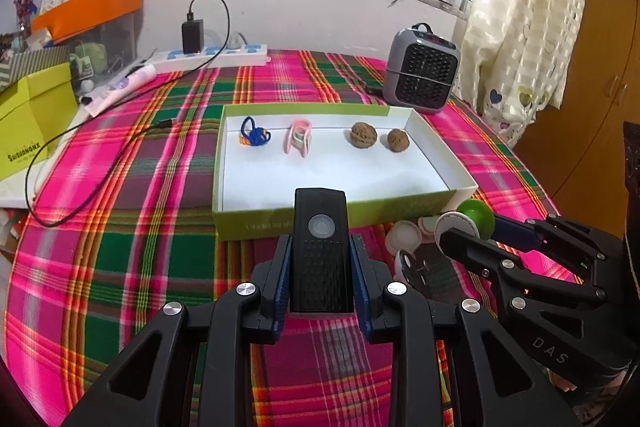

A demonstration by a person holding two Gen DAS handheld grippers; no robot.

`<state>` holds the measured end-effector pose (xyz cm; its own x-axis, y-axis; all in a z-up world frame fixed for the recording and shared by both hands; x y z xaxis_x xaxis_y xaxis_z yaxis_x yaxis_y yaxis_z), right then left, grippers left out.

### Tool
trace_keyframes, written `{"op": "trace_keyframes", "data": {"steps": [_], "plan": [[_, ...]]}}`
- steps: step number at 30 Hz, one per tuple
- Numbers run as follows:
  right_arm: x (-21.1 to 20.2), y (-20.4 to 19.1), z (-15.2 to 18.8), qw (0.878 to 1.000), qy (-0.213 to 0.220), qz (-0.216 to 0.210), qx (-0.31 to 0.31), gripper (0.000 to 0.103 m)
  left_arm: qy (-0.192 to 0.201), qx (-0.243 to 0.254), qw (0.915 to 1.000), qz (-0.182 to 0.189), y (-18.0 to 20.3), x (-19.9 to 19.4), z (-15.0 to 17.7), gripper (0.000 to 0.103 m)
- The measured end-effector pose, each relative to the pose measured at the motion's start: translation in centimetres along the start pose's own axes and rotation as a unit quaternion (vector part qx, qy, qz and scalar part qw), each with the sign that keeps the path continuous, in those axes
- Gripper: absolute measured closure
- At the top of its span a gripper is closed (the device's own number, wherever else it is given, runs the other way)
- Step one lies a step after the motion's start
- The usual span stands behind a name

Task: Organize objects
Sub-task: 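Carry the black box and the spool over the white tray with both tools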

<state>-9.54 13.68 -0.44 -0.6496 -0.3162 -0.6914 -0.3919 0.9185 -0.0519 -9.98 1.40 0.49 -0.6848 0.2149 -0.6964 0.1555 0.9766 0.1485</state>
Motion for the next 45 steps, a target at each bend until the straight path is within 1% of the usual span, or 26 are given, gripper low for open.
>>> {"op": "trace_keyframes", "data": {"steps": [8,14,17,21,25,36,45], "plan": [[1.0,0.0,-1.9,1.0,0.004,-0.005,-0.007,0.07,0.004,-0.003,1.0,-0.004,-0.9,0.9,-1.6,0.078],[2.7,0.2,-3.3,1.0,-0.002,-0.007,-0.01,0.069,-0.003,-0.005,1.0,-0.008,-1.7,2.1,-2.7,0.078],[3.6,0.2,-4.0,1.0,-0.008,-0.007,-0.018,0.069,-0.007,-0.012,0.9999,-0.004,-2.3,2.8,-3.4,0.078],[4.9,0.2,-4.8,1.0,-0.015,-0.005,-0.027,0.069,-0.006,-0.011,0.9998,-0.013,-2.7,3.5,-4.3,0.078],[6.2,0.5,-5.5,0.999,-0.023,-0.007,-0.029,0.069,-0.013,-0.012,0.9998,-0.012,-3.1,4.6,-5.0,0.078],[9.3,1.5,-6.7,0.998,-0.051,-0.007,-0.031,0.069,-0.029,-0.013,0.9993,-0.019,-3.5,7.0,-5.7,0.078],[11.6,1.3,-7.4,0.997,-0.07,-0.02,-0.039,0.069,-0.041,-0.019,0.9986,-0.026,-4.0,8.8,-5.8,0.078]]}}
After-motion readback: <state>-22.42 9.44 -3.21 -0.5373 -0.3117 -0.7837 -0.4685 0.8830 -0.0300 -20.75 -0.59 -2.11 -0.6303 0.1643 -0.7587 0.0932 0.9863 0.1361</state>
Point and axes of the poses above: each gripper's, at about its wrist camera, not at the fingertips, and x roughly the way its jaws point, y to its right, z to its underside, the point moved 7 cm from there along x, roughly the way its jaws point
